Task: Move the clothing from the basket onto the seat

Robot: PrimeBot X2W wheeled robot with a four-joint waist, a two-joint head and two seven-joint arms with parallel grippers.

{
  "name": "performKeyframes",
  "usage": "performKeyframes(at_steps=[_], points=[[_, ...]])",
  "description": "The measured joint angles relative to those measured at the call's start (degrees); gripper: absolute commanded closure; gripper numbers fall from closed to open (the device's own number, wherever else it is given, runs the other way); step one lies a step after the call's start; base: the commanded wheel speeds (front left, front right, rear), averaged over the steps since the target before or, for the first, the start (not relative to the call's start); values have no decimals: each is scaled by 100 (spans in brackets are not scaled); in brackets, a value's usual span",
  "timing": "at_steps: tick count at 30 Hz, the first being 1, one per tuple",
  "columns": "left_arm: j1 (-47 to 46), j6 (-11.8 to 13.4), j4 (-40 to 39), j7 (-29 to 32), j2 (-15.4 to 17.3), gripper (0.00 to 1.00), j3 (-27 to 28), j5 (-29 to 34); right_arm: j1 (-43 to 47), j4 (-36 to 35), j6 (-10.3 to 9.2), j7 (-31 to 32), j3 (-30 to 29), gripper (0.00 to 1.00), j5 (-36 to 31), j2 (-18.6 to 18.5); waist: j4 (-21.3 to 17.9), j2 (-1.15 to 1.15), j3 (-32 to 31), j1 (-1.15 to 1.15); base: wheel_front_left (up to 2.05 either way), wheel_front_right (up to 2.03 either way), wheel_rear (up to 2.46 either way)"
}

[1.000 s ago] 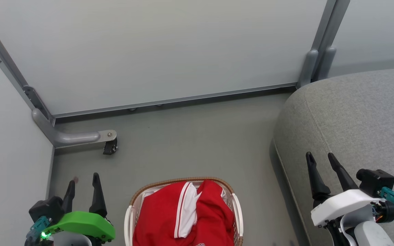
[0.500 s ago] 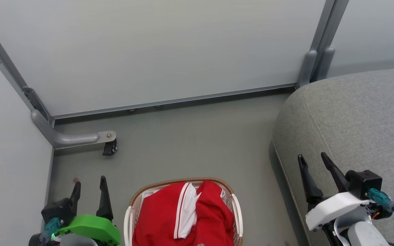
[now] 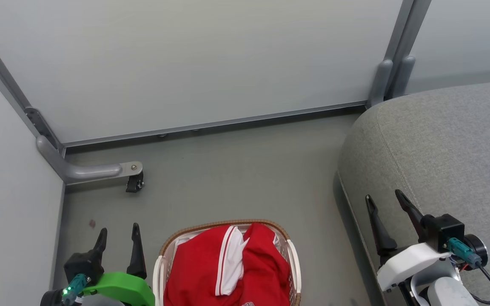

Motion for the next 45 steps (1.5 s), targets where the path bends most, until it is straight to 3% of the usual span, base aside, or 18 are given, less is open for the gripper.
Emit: performKeyframes(at_steps=[16,34,45], points=[[-232,-129,138,-133,4,0,-324,245,-300,-259,1,-123,31,0,-410,27,-73,0,535,0,0,0,0],[-2021,-338,1106,-135,2,0,-875,465,-1517,-911,1,-123,159,0,-411,190,-414,0,2308,1,0,0,0],[-3051,-352,1967,-135,198,0,-1513,691,-2074,-1221,2,-123,357,0,-190,210,-751,0,3462,1,0,0,0]])
